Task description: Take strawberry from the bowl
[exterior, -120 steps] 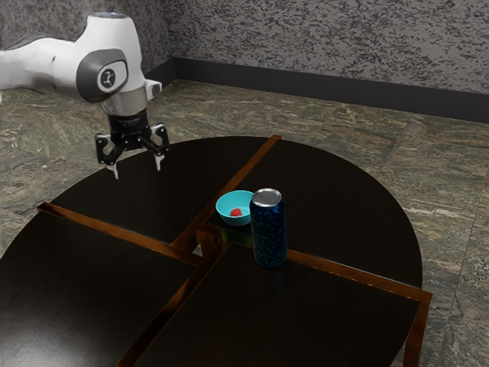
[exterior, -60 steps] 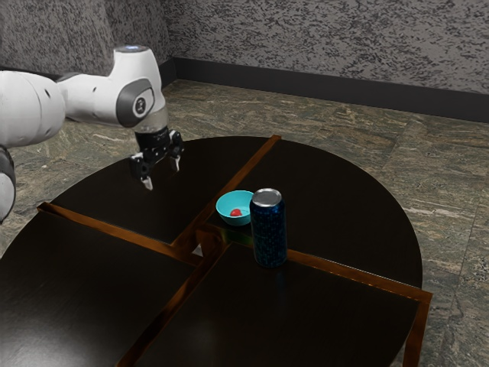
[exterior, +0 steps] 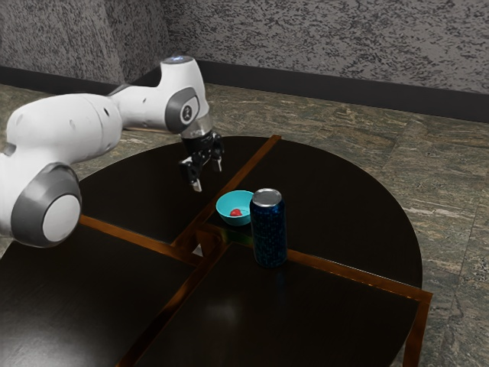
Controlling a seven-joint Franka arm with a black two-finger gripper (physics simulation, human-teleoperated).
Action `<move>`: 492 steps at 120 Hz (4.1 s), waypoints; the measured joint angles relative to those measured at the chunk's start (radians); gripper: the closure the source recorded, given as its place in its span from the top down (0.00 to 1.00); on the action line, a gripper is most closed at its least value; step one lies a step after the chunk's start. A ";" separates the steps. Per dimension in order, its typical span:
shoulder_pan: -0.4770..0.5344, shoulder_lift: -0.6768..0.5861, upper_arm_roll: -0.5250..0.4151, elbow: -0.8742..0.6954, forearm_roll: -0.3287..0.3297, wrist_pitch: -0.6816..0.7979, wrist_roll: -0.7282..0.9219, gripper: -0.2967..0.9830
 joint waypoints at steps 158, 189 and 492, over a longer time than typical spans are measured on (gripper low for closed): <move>0.019 0.139 -0.087 0.140 0.025 -0.052 -0.104 0.49; 0.015 0.150 -0.096 0.148 0.025 -0.019 -0.106 0.48; -0.124 -0.147 -0.010 -0.250 0.023 0.031 -0.099 0.21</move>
